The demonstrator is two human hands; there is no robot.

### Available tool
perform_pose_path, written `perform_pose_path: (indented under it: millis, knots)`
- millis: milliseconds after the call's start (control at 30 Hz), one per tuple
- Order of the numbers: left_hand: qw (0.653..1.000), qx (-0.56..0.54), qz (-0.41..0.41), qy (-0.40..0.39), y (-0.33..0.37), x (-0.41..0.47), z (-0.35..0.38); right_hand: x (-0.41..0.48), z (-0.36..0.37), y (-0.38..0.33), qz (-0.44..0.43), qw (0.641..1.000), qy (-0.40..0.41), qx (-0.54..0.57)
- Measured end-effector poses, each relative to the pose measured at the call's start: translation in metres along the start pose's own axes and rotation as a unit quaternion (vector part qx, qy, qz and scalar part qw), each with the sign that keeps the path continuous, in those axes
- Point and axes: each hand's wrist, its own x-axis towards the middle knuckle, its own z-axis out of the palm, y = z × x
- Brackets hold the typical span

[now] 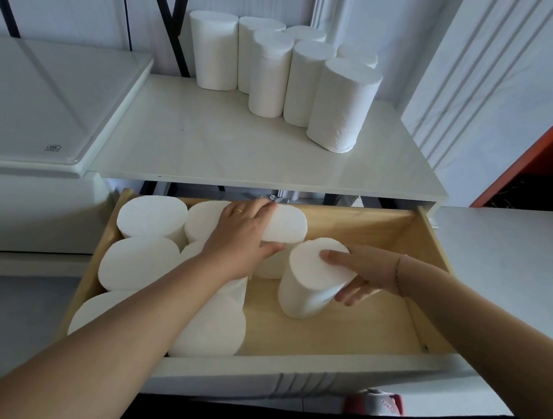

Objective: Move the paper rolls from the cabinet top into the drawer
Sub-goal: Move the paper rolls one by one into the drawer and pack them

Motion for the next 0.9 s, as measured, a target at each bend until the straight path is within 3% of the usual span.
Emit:
perform_pose_path:
  millis: [333, 900]
  knots:
    - [0.995, 0.017, 0.023, -0.092, -0.02, -0.003, -0.002, -0.007, 0.04, -0.001, 0.008, 0.989, 0.003, 0.146]
    - [0.993, 0.072, -0.011, -0.09, -0.018, -0.002, 0.003, -0.001, 0.067, -0.019, 0.015, 0.98, -0.012, 0.2]
